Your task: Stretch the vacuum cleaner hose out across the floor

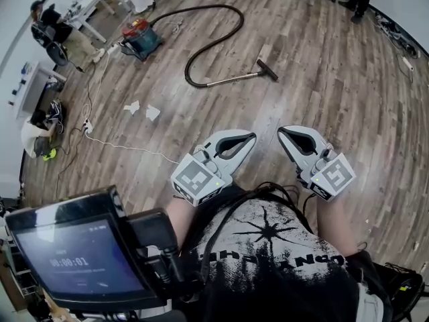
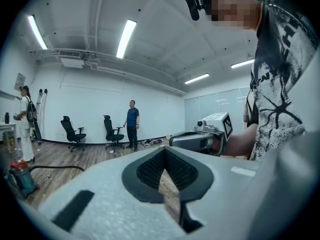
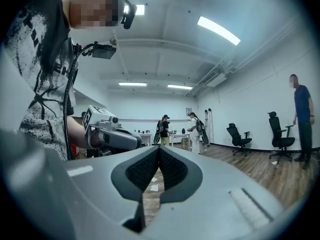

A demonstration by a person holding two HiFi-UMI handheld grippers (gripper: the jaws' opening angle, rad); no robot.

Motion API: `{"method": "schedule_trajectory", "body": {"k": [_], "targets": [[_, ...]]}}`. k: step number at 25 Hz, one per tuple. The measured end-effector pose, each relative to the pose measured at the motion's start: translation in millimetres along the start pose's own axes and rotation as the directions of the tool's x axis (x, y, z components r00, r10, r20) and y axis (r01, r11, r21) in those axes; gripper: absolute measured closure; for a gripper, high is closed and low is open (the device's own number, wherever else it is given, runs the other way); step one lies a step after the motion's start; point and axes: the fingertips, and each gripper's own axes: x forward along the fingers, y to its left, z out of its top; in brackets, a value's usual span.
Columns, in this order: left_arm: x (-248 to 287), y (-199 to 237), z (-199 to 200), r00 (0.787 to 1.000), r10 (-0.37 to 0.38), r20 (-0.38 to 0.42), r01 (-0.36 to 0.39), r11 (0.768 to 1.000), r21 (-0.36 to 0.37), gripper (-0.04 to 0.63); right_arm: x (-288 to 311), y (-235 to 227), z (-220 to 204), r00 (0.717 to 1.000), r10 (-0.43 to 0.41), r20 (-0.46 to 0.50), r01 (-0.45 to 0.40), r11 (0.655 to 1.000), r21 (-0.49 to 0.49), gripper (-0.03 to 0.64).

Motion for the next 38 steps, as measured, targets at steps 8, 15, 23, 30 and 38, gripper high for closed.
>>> {"method": "schedule_trajectory", "body": {"k": [8, 15, 23, 30, 38], "targets": [[4.3, 52.0, -8.9, 1.000, -0.030, 0.004, 0.030, 0.999, -0.026, 0.595, 41.1, -29.6, -9.8, 0.999, -0.039, -0.026, 0.039, 0.999, 0.019, 0.611], [6.4, 132.5, 0.0, 0.997, -0.064, 0.032, 0.065, 0.997, -0.033, 0.595, 108.4, -65.5, 3.9, 0.996, -0.067, -0.052, 0.067, 0.998, -0.005, 0.611], [-4.6, 224.3, -5.1, 0.994, -0.090, 0.054, 0.093, 0.995, -0.049, 0.595, 204.4, -89.1, -3.8, 0.996, -0.051, -0.074, 0.051, 0.999, -0.003, 0.611], [-17.5, 294.6, -27.8, 0.997, -0.074, 0.027, 0.076, 0.995, -0.067, 0.595, 260.8, -119.3, -11.6, 0.992, -0.095, -0.085, 0.094, 0.995, -0.022, 0.611], [-8.6, 340.5, -25.2, 0.992, -0.111, 0.051, 0.115, 0.989, -0.089, 0.595, 293.3, -144.2, -21.8, 0.983, -0.129, -0.127, 0.128, 0.992, -0.016, 0.611]]}}
